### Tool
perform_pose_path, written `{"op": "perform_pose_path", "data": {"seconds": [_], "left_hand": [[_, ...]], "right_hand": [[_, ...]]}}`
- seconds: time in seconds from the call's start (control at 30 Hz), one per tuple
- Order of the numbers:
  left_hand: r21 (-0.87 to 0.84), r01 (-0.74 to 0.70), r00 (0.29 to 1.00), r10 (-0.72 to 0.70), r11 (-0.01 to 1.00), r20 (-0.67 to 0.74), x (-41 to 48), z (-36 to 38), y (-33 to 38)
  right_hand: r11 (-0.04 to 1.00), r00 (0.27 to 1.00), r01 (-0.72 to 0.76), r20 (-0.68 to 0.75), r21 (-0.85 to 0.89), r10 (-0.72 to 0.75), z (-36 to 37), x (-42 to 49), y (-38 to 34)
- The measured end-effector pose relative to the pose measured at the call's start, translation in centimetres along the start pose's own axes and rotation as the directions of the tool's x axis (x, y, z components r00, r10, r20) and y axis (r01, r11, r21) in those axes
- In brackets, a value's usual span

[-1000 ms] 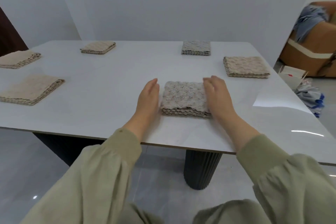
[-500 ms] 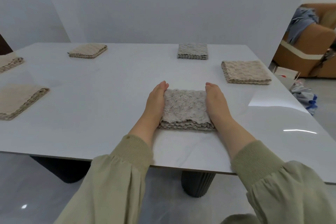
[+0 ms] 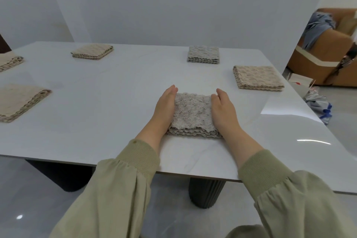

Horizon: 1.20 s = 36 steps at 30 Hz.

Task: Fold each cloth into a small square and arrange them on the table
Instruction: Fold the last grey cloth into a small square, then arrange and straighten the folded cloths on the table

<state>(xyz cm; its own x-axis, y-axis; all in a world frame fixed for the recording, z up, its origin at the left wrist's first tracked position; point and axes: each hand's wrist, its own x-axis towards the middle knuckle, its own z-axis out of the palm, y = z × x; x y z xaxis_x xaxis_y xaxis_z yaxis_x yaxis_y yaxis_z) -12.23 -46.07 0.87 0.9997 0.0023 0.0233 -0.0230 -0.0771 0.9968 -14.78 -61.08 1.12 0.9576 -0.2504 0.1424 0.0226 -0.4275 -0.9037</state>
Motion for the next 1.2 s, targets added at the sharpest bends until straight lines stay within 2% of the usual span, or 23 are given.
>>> {"op": "perform_pose_path", "data": {"seconds": [0.33, 0.4, 0.47, 0.5, 0.57, 0.63, 0.67, 0.73, 0.8, 1.03, 1.2], "left_hand": [[0.097, -0.073, 0.997, 0.069, 0.993, 0.043, -1.3, -0.1, 0.6], [0.180, -0.108, 0.992, 0.093, 0.978, 0.090, -1.0, -0.4, 1.1], [0.334, -0.184, 0.980, 0.146, 0.924, 0.137, -0.2, -0.7, 2.0], [0.451, -0.237, 0.970, 0.182, 0.860, 0.162, 0.4, -0.7, 2.5], [0.697, -0.349, 0.936, 0.264, 0.627, 0.232, 2.1, -0.8, 3.2], [0.822, -0.412, 0.901, 0.309, 0.393, 0.304, 4.1, -0.9, 3.8], [0.851, -0.420, 0.891, 0.320, 0.314, 0.322, 5.0, -1.0, 4.0], [0.886, -0.418, 0.879, 0.335, 0.200, 0.339, 6.6, -1.2, 4.7], [0.902, -0.409, 0.881, 0.317, 0.141, 0.350, 7.8, -1.4, 5.8], [0.915, -0.350, 0.937, 0.088, 0.200, 0.339, 8.1, -1.4, 10.5], [0.899, -0.268, 0.961, 0.034, 0.346, 0.274, 6.3, -0.7, 13.7]], "right_hand": [[0.999, 0.997, 0.020, 0.072, -0.031, -0.018, -1.2, -0.4, -0.7], [0.993, 0.994, 0.063, 0.098, -0.096, -0.053, -1.7, -0.2, -0.9], [0.961, 0.986, 0.153, 0.107, -0.230, -0.131, -1.9, 0.8, -1.3], [0.926, 0.978, 0.202, 0.121, -0.318, -0.172, -1.9, 1.6, -1.6], [0.827, 0.956, 0.291, 0.169, -0.482, -0.238, -1.5, 3.5, -2.0], [0.729, 0.939, 0.343, 0.203, -0.592, -0.277, -1.0, 5.7, -2.3], [0.692, 0.934, 0.357, 0.219, -0.628, -0.284, -0.7, 6.9, -2.4], [0.616, 0.926, 0.376, 0.259, -0.692, -0.274, -0.4, 9.1, -2.8], [0.560, 0.926, 0.378, 0.298, -0.737, -0.233, -0.5, 10.6, -3.5], [0.457, 0.901, 0.408, 0.428, -0.790, -0.064, -2.5, 11.3, -8.7], [0.499, 0.884, 0.378, 0.465, -0.780, 0.056, -4.2, 10.4, -11.9]]}}
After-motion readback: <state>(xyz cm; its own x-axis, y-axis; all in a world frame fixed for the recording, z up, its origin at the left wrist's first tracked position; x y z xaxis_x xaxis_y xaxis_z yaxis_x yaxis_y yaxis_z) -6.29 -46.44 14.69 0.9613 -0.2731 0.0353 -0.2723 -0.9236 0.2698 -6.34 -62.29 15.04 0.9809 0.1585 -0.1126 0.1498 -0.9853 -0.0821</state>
